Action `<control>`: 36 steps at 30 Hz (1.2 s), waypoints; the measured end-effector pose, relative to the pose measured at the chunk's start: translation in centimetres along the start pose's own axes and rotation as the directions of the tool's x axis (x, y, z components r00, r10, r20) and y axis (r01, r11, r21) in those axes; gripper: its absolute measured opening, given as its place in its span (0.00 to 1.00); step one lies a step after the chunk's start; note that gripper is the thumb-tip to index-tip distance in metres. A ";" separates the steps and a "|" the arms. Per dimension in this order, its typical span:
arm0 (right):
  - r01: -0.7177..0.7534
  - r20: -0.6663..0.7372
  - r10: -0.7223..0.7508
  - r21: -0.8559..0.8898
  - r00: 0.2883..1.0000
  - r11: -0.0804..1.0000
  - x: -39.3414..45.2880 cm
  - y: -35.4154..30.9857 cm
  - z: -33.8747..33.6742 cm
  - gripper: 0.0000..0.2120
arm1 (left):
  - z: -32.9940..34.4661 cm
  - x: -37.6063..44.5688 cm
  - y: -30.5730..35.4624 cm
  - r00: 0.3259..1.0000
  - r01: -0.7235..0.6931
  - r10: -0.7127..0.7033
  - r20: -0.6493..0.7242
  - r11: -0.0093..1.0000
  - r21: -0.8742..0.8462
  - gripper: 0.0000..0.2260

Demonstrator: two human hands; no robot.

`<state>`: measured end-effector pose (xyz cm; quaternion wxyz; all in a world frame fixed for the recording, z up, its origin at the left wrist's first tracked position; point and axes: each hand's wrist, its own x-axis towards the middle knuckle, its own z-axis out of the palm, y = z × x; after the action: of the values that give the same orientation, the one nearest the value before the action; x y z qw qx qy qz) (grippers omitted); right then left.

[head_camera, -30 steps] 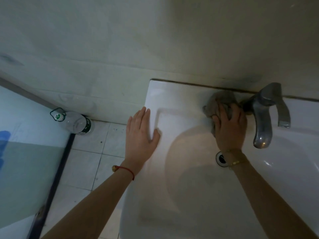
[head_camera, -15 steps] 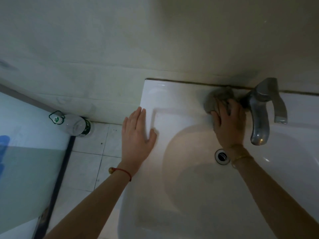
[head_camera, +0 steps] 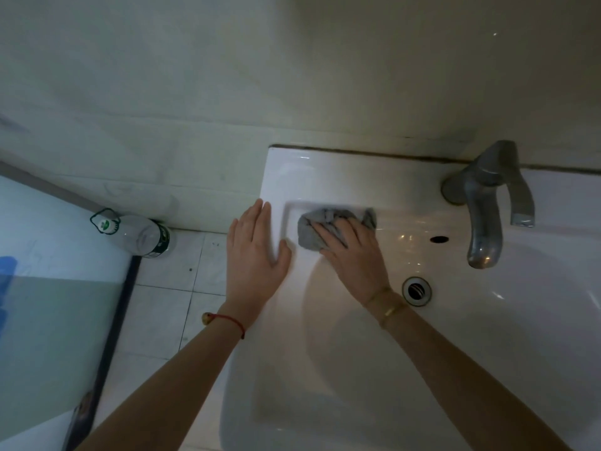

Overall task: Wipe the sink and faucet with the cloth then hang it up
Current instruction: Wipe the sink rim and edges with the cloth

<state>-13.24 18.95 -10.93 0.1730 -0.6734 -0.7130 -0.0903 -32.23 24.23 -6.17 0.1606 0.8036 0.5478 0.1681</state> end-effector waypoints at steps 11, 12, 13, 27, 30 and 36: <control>-0.200 0.037 0.202 -0.061 0.979 0.978 -1.8 1.0 -0.9 0.21 | -0.1 0.0 -0.1 1.000 -0.012 0.012 0.000 1.000 -0.001 0.29; -0.259 0.020 0.260 -0.040 0.965 0.965 -1.3 0.7 -0.9 0.20 | 0.0 0.0 -0.1 1.000 -0.014 0.014 -0.006 1.000 0.000 0.29; -0.297 0.012 0.297 -0.007 0.955 0.955 -0.5 -0.1 -0.7 0.19 | 0.0 0.0 -0.1 1.000 -0.012 0.012 -0.009 1.000 -0.002 0.28; -0.188 -0.047 0.186 -0.049 0.981 0.981 1.8 3.4 -3.1 0.21 | 0.0 0.0 -0.1 1.000 -0.002 0.002 0.001 1.000 -0.011 0.28; -0.154 -0.045 0.153 -0.025 0.987 0.988 8.2 2.7 -1.7 0.21 | 0.0 0.0 0.0 1.000 0.003 -0.003 -0.003 1.000 -0.002 0.28; -0.134 0.021 0.137 -0.125 0.990 0.983 5.2 6.6 -1.1 0.24 | -0.1 0.1 -0.1 1.000 -0.006 0.006 -0.014 1.000 0.022 0.28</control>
<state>-6.71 23.85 -8.72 0.1264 -0.7310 -0.6611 -0.1124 -32.33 24.40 -6.14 0.1475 0.8058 0.5483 0.1681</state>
